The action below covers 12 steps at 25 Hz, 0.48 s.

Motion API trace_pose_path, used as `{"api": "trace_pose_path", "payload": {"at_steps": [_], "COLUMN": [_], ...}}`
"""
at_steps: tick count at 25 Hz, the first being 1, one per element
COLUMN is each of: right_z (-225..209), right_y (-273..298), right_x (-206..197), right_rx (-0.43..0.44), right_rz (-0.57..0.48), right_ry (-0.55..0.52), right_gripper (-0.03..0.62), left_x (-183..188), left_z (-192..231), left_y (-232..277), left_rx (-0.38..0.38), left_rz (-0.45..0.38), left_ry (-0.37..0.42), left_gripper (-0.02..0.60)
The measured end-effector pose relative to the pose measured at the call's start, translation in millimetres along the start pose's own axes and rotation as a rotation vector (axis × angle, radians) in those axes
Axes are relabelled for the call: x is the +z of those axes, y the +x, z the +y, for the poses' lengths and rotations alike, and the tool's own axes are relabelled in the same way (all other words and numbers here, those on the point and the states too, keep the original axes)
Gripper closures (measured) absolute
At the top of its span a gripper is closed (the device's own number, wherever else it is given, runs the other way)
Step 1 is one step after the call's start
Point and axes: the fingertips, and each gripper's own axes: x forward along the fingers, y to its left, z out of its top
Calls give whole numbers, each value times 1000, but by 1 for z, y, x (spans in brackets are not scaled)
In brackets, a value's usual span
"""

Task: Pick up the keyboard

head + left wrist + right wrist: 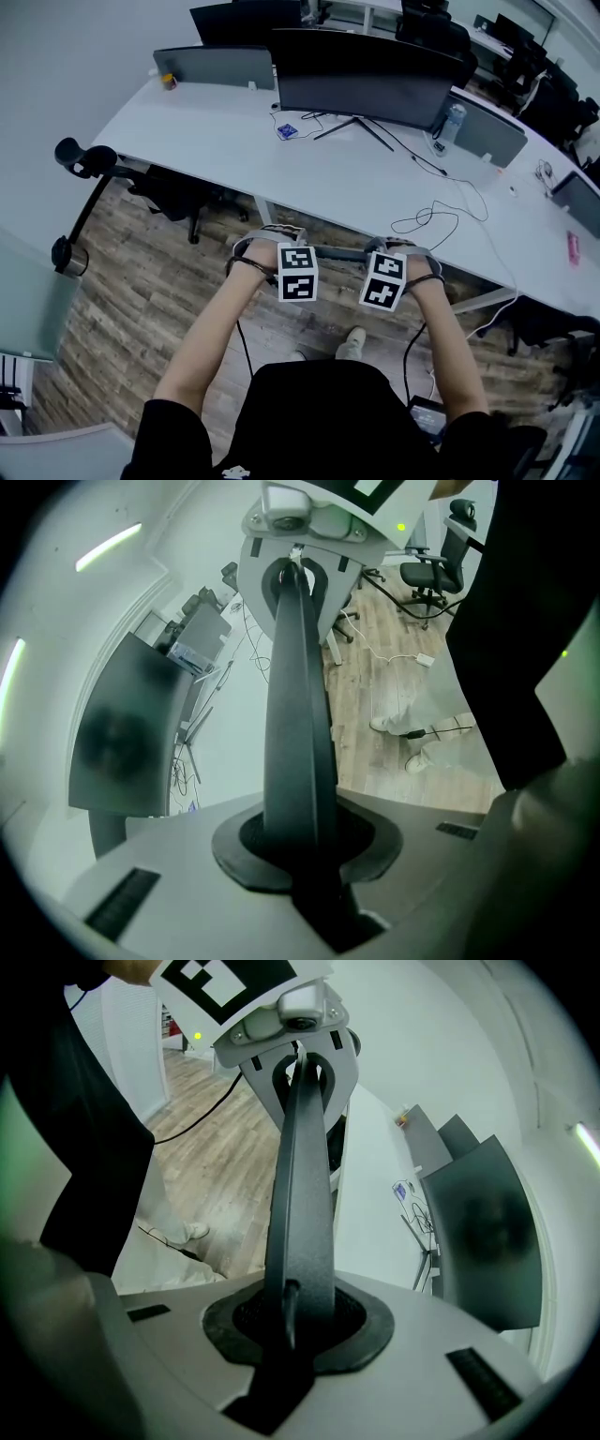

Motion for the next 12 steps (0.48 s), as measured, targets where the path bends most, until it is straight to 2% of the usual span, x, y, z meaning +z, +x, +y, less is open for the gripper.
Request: {"api": "trace_pose_path", "payload": {"at_steps": [12], "right_z": [30], "right_y": [-14], "right_x": [30], "right_rx": [-27], "right_rz": [36], "right_ry": [40], "right_gripper": [526], "left_x": [-22], "left_z": [-25], "left_y": [-17], "left_rx": [-4], "left_rz": [-26], "left_ry": [42], "left_gripper": [505]}}
